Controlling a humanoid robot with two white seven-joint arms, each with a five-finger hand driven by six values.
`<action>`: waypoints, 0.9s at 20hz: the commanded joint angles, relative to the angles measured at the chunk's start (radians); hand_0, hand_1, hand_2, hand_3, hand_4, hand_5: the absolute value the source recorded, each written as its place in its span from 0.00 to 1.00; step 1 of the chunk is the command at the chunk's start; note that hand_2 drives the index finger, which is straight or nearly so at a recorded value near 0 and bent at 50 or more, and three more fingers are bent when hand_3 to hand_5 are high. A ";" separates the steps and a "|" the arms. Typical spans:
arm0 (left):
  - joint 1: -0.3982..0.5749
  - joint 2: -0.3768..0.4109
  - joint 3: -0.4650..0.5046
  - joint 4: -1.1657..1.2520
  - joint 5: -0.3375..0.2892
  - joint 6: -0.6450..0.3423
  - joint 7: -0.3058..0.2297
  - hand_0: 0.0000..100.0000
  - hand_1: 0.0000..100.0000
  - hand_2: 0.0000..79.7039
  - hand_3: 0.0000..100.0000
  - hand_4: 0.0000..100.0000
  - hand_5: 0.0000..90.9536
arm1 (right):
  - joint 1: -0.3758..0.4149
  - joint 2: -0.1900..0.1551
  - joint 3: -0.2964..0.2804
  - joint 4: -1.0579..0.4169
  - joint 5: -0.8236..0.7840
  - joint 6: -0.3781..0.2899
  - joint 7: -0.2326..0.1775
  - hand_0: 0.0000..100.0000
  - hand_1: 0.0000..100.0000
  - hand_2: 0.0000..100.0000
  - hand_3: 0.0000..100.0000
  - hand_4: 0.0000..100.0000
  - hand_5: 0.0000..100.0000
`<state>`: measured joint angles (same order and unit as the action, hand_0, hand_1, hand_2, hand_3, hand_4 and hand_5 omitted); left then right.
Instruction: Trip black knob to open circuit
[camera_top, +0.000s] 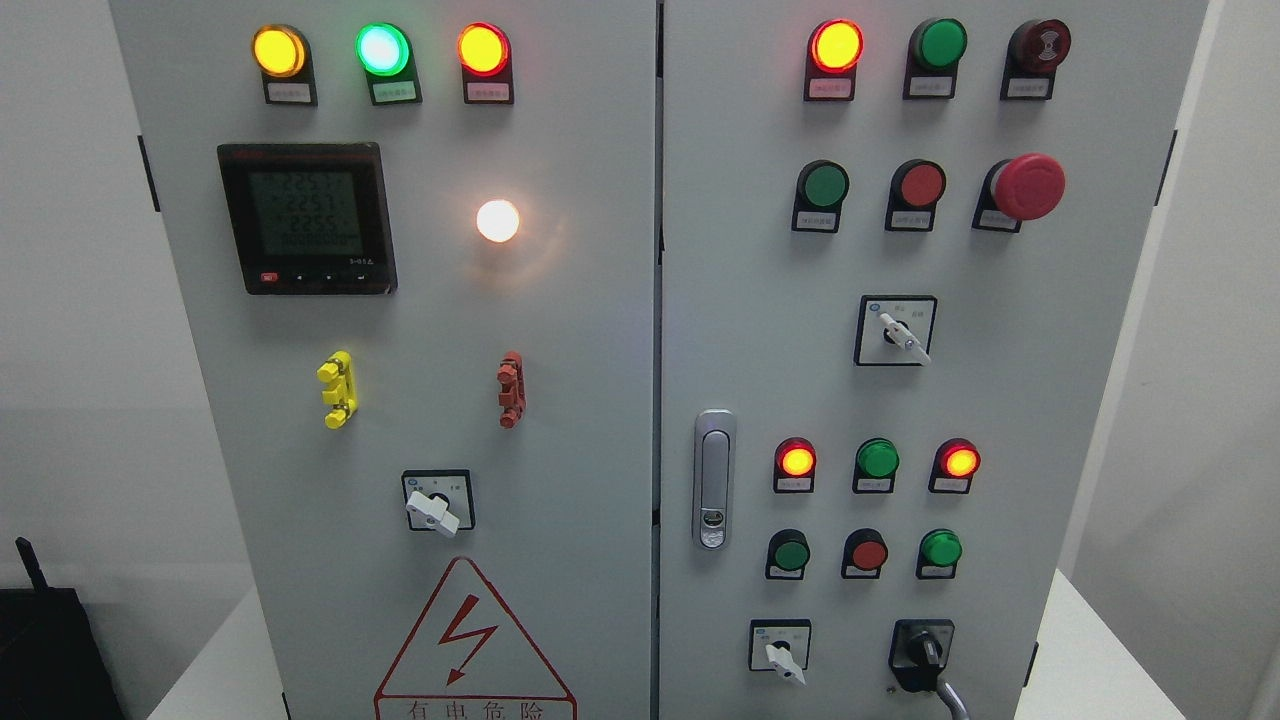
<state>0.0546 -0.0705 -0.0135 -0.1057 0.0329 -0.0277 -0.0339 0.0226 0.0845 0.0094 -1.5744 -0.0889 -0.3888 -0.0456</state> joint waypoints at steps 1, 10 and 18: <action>-0.002 -0.002 0.001 0.000 0.002 -0.001 0.000 0.12 0.39 0.00 0.00 0.00 0.00 | -0.018 -0.003 0.011 -0.029 0.000 -0.002 0.006 1.00 0.91 0.00 1.00 0.92 0.85; -0.004 -0.002 0.001 0.000 0.002 -0.001 0.000 0.12 0.39 0.00 0.00 0.00 0.00 | -0.018 -0.003 0.044 -0.029 0.001 -0.002 0.006 1.00 0.91 0.00 1.00 0.92 0.85; -0.002 -0.002 0.001 0.000 0.002 -0.001 0.000 0.12 0.39 0.00 0.00 0.00 0.00 | -0.024 -0.003 0.050 -0.030 0.001 -0.002 0.006 1.00 0.91 0.00 1.00 0.92 0.85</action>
<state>0.0546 -0.0706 -0.0135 -0.1057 0.0329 -0.0277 -0.0340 0.0175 0.0815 0.0396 -1.5743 -0.0892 -0.3871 -0.0497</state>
